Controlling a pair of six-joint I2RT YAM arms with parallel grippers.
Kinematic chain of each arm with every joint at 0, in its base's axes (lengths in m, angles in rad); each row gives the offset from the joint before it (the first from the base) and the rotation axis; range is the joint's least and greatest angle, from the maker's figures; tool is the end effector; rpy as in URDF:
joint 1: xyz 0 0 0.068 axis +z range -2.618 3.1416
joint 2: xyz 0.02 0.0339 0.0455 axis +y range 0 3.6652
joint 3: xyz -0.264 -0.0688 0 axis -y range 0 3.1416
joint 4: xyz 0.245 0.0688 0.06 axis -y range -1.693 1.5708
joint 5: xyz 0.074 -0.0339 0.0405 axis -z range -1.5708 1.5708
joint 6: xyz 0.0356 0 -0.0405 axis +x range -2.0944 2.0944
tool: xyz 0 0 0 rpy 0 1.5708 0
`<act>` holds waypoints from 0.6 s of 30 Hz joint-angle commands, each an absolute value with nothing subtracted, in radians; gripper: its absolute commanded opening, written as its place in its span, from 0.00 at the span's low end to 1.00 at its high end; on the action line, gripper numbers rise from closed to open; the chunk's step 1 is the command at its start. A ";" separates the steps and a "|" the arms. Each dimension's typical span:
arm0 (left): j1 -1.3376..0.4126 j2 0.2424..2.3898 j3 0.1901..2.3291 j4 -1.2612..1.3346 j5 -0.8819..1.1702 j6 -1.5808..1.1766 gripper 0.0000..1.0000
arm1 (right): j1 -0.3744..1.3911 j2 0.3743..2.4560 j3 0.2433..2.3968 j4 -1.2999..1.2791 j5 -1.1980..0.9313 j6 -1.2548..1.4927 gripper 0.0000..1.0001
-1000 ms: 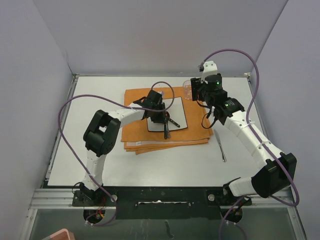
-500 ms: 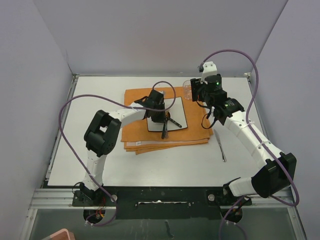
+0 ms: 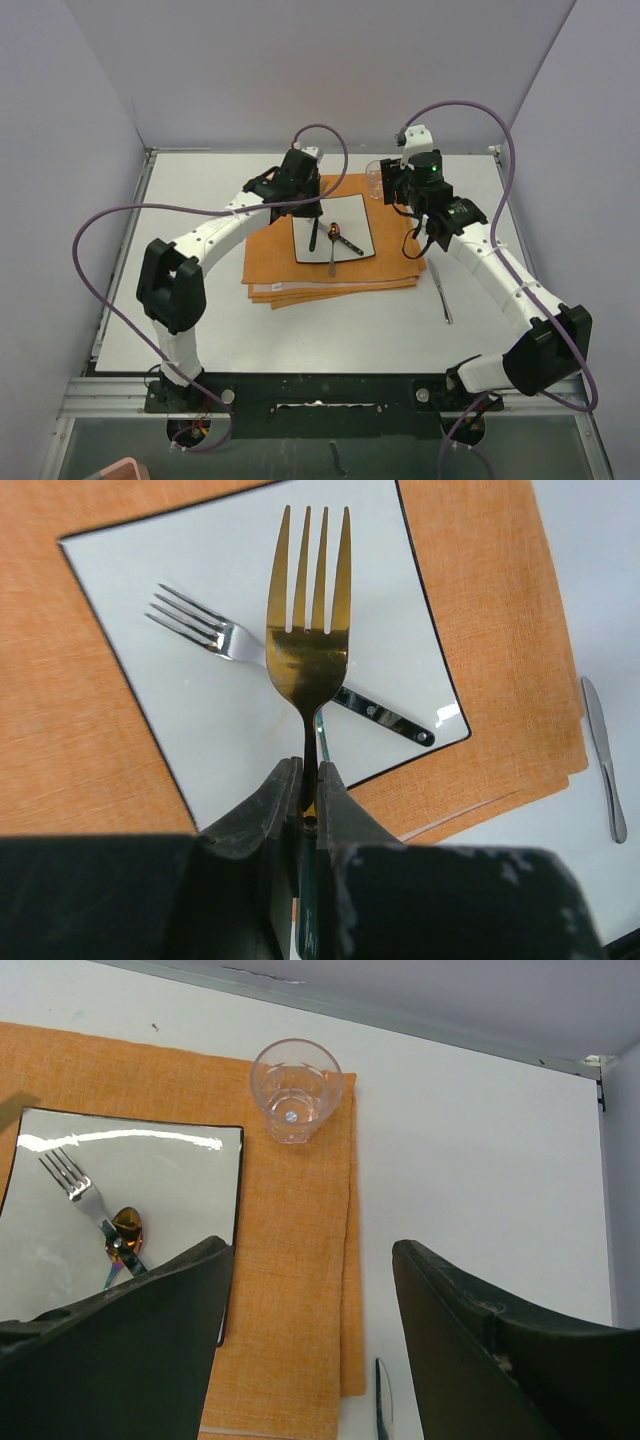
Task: Set the dinner table for one person
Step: Pick up the fork from the napkin, then place the fork at the napkin.
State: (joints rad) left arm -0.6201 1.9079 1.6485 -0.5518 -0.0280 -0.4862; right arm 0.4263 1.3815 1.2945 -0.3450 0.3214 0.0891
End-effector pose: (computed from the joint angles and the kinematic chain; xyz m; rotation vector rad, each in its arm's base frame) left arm 0.3546 -0.2520 0.2783 0.1495 2.4336 -0.4823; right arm 0.2937 0.1210 0.3661 -0.1290 1.9751 0.0126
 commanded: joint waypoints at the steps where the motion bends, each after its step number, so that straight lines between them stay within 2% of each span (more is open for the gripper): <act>1: -0.592 1.773 1.637 -0.594 -0.170 -0.426 0.00 | 0.435 1.342 1.296 -0.288 0.325 0.087 0.66; 9: -0.443 1.693 1.400 -0.600 -0.215 -0.523 0.00 | 0.440 1.335 1.287 -0.291 0.322 0.085 0.66; 18: -0.420 1.778 1.387 -0.555 -0.191 -0.521 0.00 | 0.442 1.353 1.299 -0.302 0.313 0.095 0.66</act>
State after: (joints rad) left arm -0.4168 1.7451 1.3468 -0.6239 -0.2020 -0.5152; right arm 0.4335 1.3815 1.2854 -0.3450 0.3210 0.0875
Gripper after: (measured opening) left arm 0.039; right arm 0.662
